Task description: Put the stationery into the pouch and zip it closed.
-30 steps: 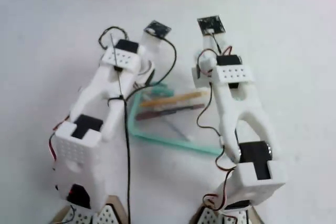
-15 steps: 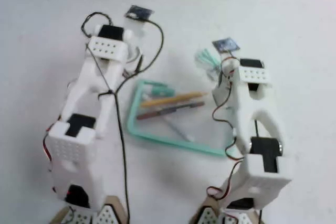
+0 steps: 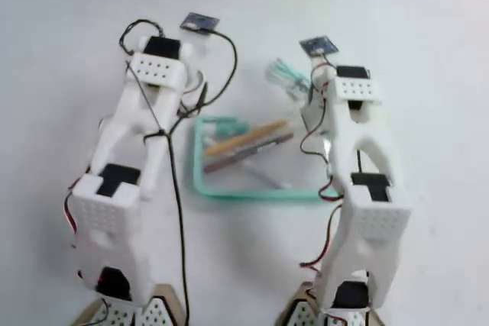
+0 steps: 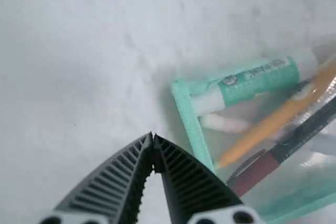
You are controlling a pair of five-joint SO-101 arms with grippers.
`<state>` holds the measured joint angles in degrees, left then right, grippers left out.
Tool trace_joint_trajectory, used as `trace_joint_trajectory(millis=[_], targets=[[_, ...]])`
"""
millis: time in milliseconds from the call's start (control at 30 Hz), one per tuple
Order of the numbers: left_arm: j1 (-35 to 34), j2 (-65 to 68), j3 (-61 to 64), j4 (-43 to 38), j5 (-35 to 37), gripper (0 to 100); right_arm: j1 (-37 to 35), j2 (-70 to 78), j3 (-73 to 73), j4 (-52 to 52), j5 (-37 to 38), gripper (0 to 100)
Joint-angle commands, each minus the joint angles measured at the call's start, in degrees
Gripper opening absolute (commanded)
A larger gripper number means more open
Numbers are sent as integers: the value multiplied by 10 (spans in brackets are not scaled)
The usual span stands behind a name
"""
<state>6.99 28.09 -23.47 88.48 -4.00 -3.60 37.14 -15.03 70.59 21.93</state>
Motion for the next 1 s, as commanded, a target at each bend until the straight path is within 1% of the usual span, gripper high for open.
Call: trace_joint_trajectory(millis=[0,100,200,400,467,567,633,700,800,900,967], targets=[[-7,-10,-25,10,2,23,-30,51,-91,5,-5,18],[-7,-10,-25,8,2,23,-36,83,-149,34,-11,18],[-7,-9,-25,8,2,23,-29,102,-185,54,-41,18],[0,-14,-25,15,2,23,-29,80,-194,92,-49,18],[14,-28,-17,31,2,23,-29,55,-193,107,-50,18],[58,-66,42,25,0,23,-25,15,-193,129,-51,18],[93,-103,102,-1,-10,23,-23,-11,-192,143,-62,18],[124,-146,176,-47,-8,23,-14,-36,-171,146,-77,18],[149,-209,293,-147,38,23,10,-77,-125,133,-83,18],[163,-263,384,-239,80,23,42,-118,-62,86,-83,18],[181,-291,432,-281,84,23,58,-144,-6,36,-94,18]])
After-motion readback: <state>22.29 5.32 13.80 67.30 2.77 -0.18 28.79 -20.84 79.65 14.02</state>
